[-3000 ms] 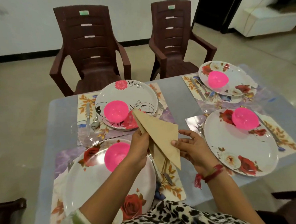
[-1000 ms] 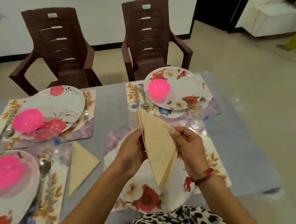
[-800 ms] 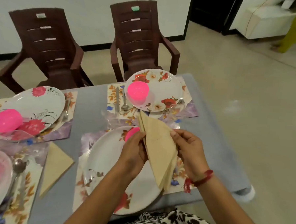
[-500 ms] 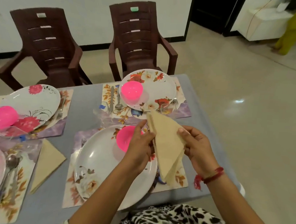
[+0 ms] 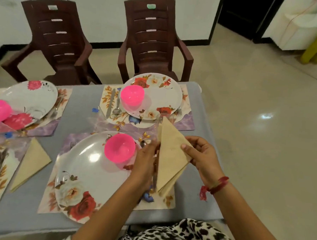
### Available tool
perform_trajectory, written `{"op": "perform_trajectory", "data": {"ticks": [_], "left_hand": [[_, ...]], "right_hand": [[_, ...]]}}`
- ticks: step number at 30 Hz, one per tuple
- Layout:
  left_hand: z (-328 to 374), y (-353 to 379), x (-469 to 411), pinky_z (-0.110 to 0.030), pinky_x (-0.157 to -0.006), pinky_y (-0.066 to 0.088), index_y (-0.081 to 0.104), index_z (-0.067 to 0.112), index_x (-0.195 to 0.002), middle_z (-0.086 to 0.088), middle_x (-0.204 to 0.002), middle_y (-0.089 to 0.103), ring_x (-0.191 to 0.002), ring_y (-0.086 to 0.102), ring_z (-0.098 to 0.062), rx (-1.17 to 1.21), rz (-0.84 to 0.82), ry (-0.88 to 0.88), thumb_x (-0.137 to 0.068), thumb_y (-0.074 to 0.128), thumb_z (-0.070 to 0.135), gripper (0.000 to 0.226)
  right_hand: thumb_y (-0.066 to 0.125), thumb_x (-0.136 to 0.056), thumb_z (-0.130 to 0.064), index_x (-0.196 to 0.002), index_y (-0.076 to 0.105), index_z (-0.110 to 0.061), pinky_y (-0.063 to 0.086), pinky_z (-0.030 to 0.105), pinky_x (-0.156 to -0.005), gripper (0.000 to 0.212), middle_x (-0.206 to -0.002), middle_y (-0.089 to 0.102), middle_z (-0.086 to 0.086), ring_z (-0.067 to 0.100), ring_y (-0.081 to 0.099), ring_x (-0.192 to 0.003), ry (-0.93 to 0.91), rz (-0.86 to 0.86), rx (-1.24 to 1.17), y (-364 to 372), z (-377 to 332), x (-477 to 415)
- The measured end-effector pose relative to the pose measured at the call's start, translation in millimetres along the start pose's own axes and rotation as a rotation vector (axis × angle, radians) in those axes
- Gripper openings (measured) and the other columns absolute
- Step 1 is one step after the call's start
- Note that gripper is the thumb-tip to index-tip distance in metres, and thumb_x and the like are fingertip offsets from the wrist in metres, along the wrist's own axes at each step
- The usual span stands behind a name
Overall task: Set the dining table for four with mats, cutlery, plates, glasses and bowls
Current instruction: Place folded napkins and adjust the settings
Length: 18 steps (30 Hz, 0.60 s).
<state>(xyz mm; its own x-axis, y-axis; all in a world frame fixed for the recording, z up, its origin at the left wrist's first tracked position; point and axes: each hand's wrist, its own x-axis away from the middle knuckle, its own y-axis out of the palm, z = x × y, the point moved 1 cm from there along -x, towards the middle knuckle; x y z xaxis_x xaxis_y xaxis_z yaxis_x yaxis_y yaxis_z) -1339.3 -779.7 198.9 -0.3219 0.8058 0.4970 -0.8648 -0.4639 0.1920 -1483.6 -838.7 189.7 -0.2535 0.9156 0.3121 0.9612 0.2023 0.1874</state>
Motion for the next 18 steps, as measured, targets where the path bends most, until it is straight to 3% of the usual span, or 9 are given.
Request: {"op": "perform_trajectory", "data": {"ticks": [2, 5, 9, 12, 14, 18], "left_hand": [[-4, 17, -1, -0.032, -0.067, 0.054, 0.069, 0.016, -0.101, -0.003, -0.095, 0.074, -0.086, 0.07, -0.02, -0.039, -0.005, 0.001, -0.096, 0.051, 0.033, 0.025], [-9, 44, 0, -0.023, -0.058, 0.05, 0.069, 0.016, -0.093, 0.0, -0.083, 0.073, -0.074, 0.068, -0.012, -0.09, 0.001, 0.026, -0.092, 0.054, 0.008, 0.017], [-13, 77, -4, -0.019, -0.054, 0.047, 0.07, 0.014, -0.086, 0.001, -0.077, 0.069, -0.069, 0.062, -0.01, -0.093, 0.061, 0.057, -0.093, 0.05, 0.005, 0.023], [-16, 94, -5, -0.017, -0.052, 0.045, 0.071, 0.016, -0.083, 0.004, -0.071, 0.068, -0.062, 0.061, -0.005, -0.092, 0.077, 0.065, -0.094, 0.049, 0.006, 0.026], [-19, 103, -5, -0.019, -0.052, 0.044, 0.071, 0.017, -0.084, 0.005, -0.07, 0.068, -0.061, 0.06, -0.006, -0.083, 0.096, 0.045, -0.093, 0.051, 0.007, 0.024], [-26, 109, -8, -0.026, -0.065, 0.047, 0.07, 0.013, -0.087, -0.001, -0.077, 0.069, -0.071, 0.061, -0.014, -0.036, 0.135, 0.028, -0.091, 0.054, 0.005, 0.019]], "right_hand": [[0.067, -0.082, -0.005, -0.096, 0.066, -0.013, 0.054, 0.027, -0.065, 0.016, -0.097, 0.066, 0.009, 0.016, 0.063, -0.081, 0.022, -0.047, 0.022, -18, -3, -11], [0.069, -0.083, -0.011, -0.102, 0.065, -0.017, 0.053, 0.025, -0.063, 0.021, -0.1, 0.064, 0.003, 0.016, 0.063, -0.084, 0.045, -0.11, 0.071, -47, -8, -24], [0.074, -0.078, -0.02, -0.121, 0.058, -0.025, 0.052, 0.025, -0.083, 0.046, -0.125, 0.055, -0.005, 0.013, 0.058, -0.108, -0.025, -0.225, 0.199, -89, -23, -43], [0.078, -0.073, -0.018, -0.107, 0.067, -0.03, 0.048, 0.024, -0.092, 0.038, -0.127, 0.056, -0.007, 0.006, 0.052, -0.116, -0.086, -0.372, 0.251, -104, -39, -52], [0.078, -0.069, -0.016, -0.09, 0.073, -0.028, 0.049, 0.027, -0.094, 0.024, -0.122, 0.058, -0.001, 0.01, 0.056, -0.114, -0.1, -0.426, 0.255, -109, -45, -59], [0.079, -0.065, -0.024, -0.077, 0.072, -0.012, 0.053, 0.032, -0.084, 0.018, -0.107, 0.06, 0.012, 0.02, 0.061, -0.097, -0.124, -0.477, 0.375, -120, -38, -69]]}}
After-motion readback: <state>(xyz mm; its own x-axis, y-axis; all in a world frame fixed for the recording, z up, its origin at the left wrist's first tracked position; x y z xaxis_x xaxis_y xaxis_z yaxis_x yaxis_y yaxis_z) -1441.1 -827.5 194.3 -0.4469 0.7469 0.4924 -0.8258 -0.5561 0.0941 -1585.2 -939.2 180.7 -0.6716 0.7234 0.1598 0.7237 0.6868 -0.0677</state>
